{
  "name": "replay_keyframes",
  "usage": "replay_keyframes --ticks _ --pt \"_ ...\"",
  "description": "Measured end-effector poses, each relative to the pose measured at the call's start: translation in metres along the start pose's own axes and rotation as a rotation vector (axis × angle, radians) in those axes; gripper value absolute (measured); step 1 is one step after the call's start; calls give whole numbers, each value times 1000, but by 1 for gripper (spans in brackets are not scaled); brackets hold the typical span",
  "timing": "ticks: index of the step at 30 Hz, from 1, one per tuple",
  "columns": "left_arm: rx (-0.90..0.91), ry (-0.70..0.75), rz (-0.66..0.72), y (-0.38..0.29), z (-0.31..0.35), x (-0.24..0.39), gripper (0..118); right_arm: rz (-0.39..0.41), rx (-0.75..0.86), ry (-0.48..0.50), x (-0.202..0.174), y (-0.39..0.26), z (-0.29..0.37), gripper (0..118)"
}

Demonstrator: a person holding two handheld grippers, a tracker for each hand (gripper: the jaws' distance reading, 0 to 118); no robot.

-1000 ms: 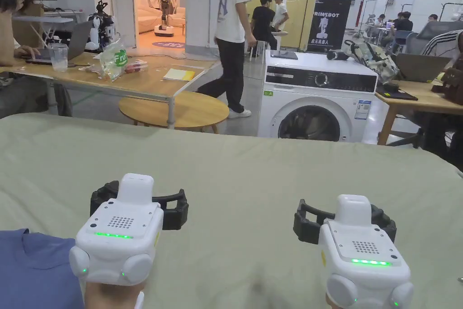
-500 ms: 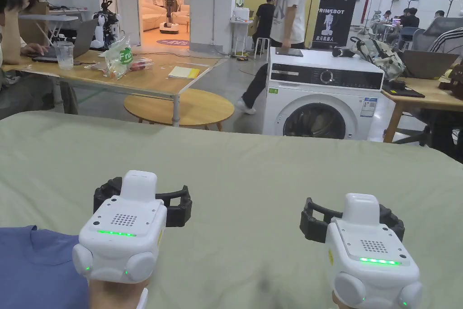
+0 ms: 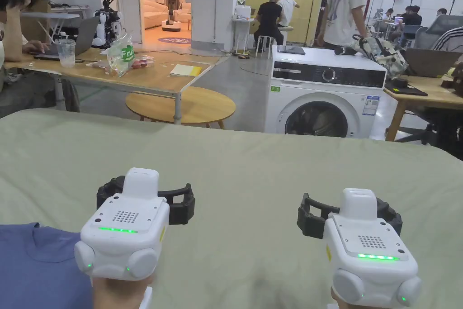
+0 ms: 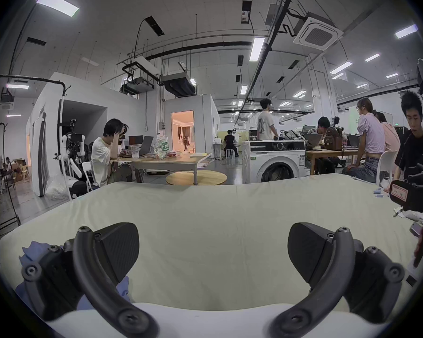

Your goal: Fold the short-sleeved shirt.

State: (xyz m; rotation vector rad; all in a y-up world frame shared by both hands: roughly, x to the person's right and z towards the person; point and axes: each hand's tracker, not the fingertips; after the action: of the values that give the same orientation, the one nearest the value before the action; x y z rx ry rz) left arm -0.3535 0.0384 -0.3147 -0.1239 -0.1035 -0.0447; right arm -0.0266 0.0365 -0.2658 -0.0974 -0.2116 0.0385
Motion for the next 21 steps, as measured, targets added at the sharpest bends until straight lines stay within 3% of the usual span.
replay_keyframes --ticks 21 --pt "4 -10 23 1 1 4 118 -25 0 4 3 -2 0 118"
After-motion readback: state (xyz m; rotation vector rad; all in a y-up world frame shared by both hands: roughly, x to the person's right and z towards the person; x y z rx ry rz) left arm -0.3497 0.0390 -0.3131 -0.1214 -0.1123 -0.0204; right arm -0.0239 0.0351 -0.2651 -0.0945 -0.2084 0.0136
